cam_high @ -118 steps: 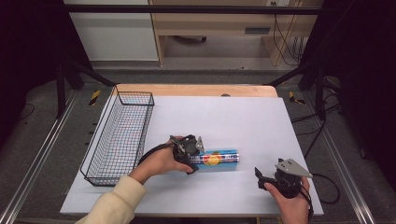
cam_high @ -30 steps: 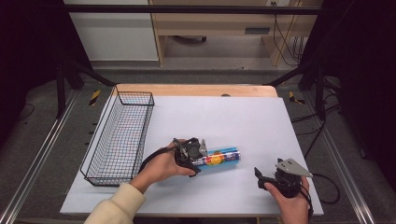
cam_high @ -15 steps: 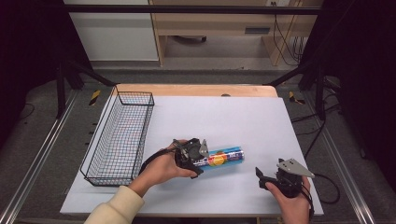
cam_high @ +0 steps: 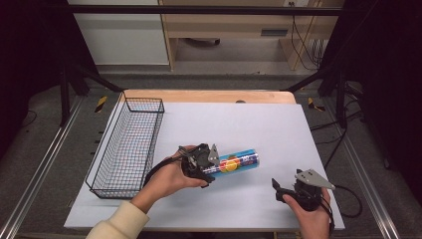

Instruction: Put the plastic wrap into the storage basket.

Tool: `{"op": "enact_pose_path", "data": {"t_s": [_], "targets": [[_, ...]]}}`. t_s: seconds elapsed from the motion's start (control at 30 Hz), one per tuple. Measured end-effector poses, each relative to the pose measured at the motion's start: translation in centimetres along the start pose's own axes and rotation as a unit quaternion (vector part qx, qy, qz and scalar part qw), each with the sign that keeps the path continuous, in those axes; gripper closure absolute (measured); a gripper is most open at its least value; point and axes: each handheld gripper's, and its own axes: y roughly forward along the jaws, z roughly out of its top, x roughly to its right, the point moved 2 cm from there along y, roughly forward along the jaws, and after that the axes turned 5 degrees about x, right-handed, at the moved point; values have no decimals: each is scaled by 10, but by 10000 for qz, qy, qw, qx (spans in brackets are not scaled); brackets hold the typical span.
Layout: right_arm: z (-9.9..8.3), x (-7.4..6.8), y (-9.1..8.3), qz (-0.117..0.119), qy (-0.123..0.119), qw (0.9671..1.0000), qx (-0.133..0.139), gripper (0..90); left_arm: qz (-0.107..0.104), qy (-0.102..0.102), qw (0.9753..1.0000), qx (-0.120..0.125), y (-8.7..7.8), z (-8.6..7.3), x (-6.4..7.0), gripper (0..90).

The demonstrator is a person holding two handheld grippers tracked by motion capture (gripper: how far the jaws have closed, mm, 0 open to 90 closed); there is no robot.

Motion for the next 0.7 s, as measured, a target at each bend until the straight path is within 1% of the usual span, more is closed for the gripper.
{"op": "enact_pose_path", "data": {"t_s": [0.23,0.27,0.37,0.4,0.43,0.6,0.67,0.7], "targets": [[0,1,0,-7,21,10000,-10,95,104,-38,9999,29,-10,2,-1,320],[0,1,0,-10,24,10000,-13,95,216,-29,9997,51,-14,4,-2,320],[0,0,0,8,6,10000,-20,95,229,-53,9997,85,-17,5,-4,320],[0,0,0,10,21,10000,-24,95,236,-114,9995,150,-21,7,-5,321],[0,0,0,5,12,10000,-28,95,251,-121,9995,174,-21,7,-5,320],[-1,0,1,9,32,10000,-31,96,287,-124,9994,117,-25,8,-5,320],[-1,1,0,-26,16,10000,-14,96,322,-102,9994,73,-27,8,-6,320],[-1,1,0,-37,29,10000,-13,96,330,-124,9993,93,-28,8,-6,320]]}}
